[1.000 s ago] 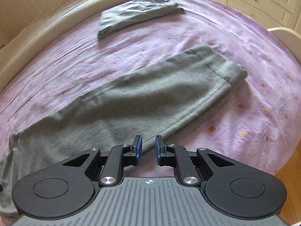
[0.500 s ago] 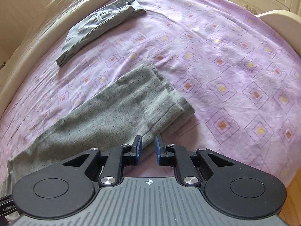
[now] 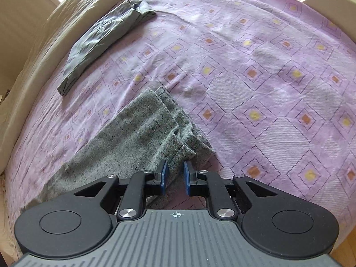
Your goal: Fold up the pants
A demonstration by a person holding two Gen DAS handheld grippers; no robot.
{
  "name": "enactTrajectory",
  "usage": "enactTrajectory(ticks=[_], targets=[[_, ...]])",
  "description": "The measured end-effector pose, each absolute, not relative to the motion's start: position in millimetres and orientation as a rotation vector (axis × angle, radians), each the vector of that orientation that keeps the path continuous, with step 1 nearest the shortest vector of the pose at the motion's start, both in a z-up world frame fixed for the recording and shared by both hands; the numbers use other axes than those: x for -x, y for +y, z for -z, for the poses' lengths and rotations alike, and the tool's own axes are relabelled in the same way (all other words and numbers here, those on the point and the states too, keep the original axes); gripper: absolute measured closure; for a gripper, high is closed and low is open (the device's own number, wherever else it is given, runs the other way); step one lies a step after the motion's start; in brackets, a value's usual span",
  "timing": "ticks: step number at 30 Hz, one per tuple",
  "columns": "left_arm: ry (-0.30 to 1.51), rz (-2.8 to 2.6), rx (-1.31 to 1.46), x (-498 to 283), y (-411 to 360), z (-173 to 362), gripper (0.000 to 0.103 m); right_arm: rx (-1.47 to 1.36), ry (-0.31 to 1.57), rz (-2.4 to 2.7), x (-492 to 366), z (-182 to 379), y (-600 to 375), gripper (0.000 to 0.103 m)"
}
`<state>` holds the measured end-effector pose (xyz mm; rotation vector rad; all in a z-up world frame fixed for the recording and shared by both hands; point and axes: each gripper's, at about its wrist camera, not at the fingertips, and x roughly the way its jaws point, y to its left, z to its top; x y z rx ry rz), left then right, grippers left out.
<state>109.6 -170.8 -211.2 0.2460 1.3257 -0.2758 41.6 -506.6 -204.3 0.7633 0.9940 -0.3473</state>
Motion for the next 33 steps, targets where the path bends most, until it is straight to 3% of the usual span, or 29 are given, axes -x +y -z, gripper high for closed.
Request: enactTrajectory(ticks=[28, 29, 30, 33], targets=[[1.329, 0.261, -0.282, -112.8, -178.1, 214.2, 0.035, -0.744, 0.973, 0.393, -44.3, 214.1, -505.4, 0.087], [1.329, 0.262, -0.283, -112.7, -177.9, 214.4, 0.035, -0.732, 0.971, 0.387, -45.2, 213.4, -504.1, 0.089], [1.33, 0.262, -0.282, -113.1, -177.8, 214.6, 0.035, -0.718, 0.953, 0.372, -44.8, 211.2, -501.9, 0.099], [1.331, 0.258, -0.279, -113.2, -178.1, 214.7, 0.035, -0.62, 0.953, 0.345, -47.7, 202.3, -493.9, 0.099]])
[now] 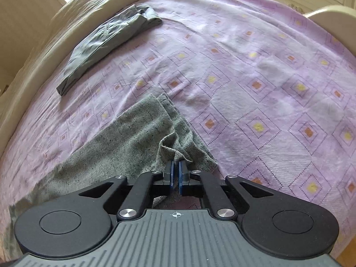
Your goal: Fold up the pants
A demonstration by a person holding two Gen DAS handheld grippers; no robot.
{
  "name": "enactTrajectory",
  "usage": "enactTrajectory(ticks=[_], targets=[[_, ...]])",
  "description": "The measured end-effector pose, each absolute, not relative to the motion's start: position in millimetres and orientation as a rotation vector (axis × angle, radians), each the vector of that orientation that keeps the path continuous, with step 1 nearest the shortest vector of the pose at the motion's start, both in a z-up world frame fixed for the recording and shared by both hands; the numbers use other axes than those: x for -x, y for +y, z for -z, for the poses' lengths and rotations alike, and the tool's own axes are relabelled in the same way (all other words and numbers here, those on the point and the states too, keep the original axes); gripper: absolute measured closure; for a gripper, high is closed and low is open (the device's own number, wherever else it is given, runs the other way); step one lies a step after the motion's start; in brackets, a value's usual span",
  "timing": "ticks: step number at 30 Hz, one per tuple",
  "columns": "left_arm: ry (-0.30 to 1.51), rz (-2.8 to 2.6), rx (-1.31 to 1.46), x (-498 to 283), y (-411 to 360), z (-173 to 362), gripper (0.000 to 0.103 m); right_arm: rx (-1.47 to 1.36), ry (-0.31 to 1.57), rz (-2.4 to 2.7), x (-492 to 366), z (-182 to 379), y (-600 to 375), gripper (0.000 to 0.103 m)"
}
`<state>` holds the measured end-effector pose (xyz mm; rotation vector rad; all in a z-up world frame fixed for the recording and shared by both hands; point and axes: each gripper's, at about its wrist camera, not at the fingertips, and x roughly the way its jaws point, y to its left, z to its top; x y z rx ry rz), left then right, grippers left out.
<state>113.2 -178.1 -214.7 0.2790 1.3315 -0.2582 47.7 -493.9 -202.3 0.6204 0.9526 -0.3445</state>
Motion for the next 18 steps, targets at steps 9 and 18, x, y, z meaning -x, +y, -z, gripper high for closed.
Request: enactTrajectory(ticks=[9, 18], targets=[[1.293, 0.315, -0.253, -113.0, -186.5, 191.7, 0.039, -0.457, 1.013, 0.41, -41.4, 203.8, -486.8, 0.1], [1.237, 0.297, -0.203, -146.4, -198.1, 176.2, 0.039, -0.502, 1.015, 0.412, -44.2, 202.4, -490.6, 0.098]])
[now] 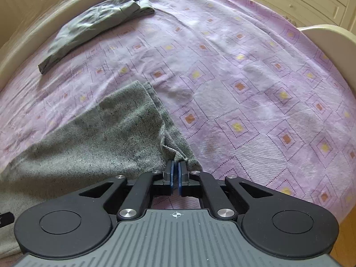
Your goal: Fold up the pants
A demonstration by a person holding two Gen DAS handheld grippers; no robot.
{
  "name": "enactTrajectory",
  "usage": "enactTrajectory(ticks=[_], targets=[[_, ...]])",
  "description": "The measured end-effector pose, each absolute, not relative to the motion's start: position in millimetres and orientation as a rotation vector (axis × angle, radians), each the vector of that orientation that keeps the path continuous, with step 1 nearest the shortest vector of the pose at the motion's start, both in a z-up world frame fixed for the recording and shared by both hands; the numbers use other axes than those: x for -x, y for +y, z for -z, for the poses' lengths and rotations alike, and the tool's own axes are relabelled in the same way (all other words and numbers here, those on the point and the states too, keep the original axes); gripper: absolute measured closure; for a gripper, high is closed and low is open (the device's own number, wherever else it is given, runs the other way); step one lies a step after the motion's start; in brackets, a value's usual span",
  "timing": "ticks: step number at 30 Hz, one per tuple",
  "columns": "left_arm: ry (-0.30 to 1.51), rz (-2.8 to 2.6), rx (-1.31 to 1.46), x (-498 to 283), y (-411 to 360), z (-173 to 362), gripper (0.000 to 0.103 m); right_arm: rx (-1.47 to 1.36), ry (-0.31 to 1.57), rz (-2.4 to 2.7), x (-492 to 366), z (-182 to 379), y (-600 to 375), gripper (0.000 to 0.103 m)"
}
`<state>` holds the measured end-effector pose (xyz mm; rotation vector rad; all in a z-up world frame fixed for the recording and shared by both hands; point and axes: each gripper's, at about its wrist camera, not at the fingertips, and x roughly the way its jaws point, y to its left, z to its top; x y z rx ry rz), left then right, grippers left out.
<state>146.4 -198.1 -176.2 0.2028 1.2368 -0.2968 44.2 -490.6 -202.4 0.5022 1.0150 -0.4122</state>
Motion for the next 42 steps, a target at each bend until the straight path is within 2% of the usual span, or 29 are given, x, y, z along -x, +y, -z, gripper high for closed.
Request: enactTrajectory(ticks=[2, 4, 5, 6, 13, 19, 21, 23, 27, 33, 36, 42], targets=[[1.275, 0.28, -0.226, -151.2, -200.6, 188.8, 0.039, -0.564, 0.952, 0.386, -34.7, 193.2, -495.8, 0.096], [1.336, 0.274, -0.254, -150.9, -202.2, 206.1, 0.039, -0.624, 0.913, 0.364, -24.6, 186.8, -502.2, 0.081], [1.363, 0.272, -0.273, -149.3, -203.1, 214.0, 0.039, -0.64, 0.906, 0.361, -20.7, 185.7, -504.4, 0.067], [1.364, 0.272, -0.292, -145.7, -203.8, 218.7, 0.037, -0.668, 0.898, 0.351, -17.1, 185.3, -507.7, 0.065], [1.337, 0.269, -0.302, -137.5, -202.9, 216.3, 0.036, -0.83, 1.006, 0.396, -9.3, 215.5, -513.4, 0.065], [1.338, 0.259, -0.293, -138.1, -203.0, 214.7, 0.035, -0.865, 0.96, 0.354, -28.9, 225.7, -513.6, 0.064], [1.342, 0.256, -0.294, -139.3, -203.5, 215.0, 0.035, -0.897, 0.942, 0.339, -39.5, 226.8, -517.6, 0.052], [1.348, 0.259, -0.297, -140.3, -203.8, 215.0, 0.035, -0.931, 0.94, 0.318, -43.4, 225.1, -519.7, 0.044], [1.36, 0.257, -0.292, -144.0, -202.4, 217.2, 0.034, -0.928, 0.982, 0.274, -27.2, 221.6, -523.7, 0.045], [1.357, 0.262, -0.315, -144.4, -205.2, 219.0, 0.033, -0.958, 0.904, 0.263, 4.2, 210.0, -525.8, 0.045], [1.36, 0.27, -0.318, -145.1, -205.1, 218.5, 0.033, -0.953, 0.863, 0.245, 4.3, 203.5, -519.5, 0.044], [1.363, 0.27, -0.313, -144.0, -204.6, 216.8, 0.033, -0.978, 0.912, 0.325, -22.3, 226.3, -520.6, 0.044]])
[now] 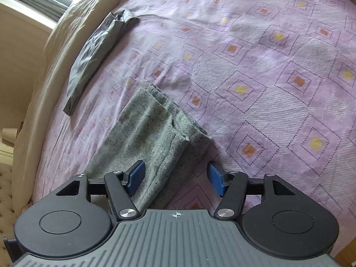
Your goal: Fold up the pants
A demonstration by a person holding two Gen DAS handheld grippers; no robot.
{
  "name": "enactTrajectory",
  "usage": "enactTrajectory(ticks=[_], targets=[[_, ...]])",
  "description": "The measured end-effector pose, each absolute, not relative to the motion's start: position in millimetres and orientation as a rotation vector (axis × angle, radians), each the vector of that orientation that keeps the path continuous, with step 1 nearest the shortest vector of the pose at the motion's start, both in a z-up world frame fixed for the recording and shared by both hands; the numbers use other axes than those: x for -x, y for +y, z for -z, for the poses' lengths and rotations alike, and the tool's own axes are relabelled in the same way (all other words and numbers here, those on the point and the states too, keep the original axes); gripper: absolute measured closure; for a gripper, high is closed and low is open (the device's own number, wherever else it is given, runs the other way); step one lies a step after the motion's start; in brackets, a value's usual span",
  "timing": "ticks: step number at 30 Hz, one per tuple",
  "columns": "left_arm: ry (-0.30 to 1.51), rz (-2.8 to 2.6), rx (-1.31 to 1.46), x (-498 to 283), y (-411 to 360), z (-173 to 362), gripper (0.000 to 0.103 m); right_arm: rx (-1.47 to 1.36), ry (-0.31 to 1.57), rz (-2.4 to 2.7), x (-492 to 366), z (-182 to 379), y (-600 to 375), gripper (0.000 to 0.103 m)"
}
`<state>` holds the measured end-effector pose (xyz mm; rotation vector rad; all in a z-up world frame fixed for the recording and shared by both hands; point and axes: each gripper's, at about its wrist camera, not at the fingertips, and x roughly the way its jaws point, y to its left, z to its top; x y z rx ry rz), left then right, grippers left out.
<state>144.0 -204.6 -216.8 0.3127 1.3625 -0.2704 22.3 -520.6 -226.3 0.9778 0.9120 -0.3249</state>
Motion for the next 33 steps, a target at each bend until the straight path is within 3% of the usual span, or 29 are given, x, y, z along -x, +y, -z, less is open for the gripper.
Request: enactTrajectory(ticks=[2, 4, 8, 10, 14, 16, 22, 26, 28, 30, 33], targets=[[1.362, 0.268, -0.308, -144.4, -204.2, 216.9, 0.033, -0.969, 0.916, 0.338, -35.0, 231.9, -522.1, 0.041], [1.365, 0.265, -0.304, -144.6, -203.5, 216.5, 0.033, -0.984, 0.918, 0.341, -44.9, 231.5, -522.5, 0.033], [1.37, 0.271, -0.267, -150.4, -203.2, 208.7, 0.036, -0.883, 0.985, 0.324, -57.1, 228.3, -515.3, 0.034], [1.347, 0.275, -0.24, -157.9, -203.8, 200.3, 0.036, -0.861, 0.989, 0.307, -54.6, 228.7, -514.9, 0.037], [1.317, 0.254, -0.191, -183.5, -206.7, 191.2, 0.036, -0.946, 0.987, 0.355, -43.2, 230.3, -527.7, 0.065], [1.314, 0.231, -0.17, -200.9, -209.4, 192.2, 0.036, -1.009, 0.976, 0.35, -38.5, 232.9, -536.7, 0.073], [1.344, 0.181, -0.171, -239.7, -218.3, 208.2, 0.036, -1.015, 0.96, 0.319, -41.7, 229.3, -536.0, 0.083], [1.353, 0.168, -0.221, -253.9, -226.2, 218.3, 0.031, -0.974, 0.939, 0.302, -46.4, 226.5, -530.6, 0.092], [1.348, 0.175, -0.239, -258.4, -229.5, 215.7, 0.032, -0.92, 0.946, 0.3, -49.0, 223.0, -526.2, 0.092], [1.327, 0.162, -0.236, -258.6, -229.1, 207.1, 0.041, -0.907, 0.95, 0.304, -48.8, 220.6, -526.5, 0.092], [1.292, 0.176, -0.198, -245.0, -223.2, 187.1, 0.041, -0.89, 0.941, 0.297, -48.4, 213.9, -526.4, 0.092]])
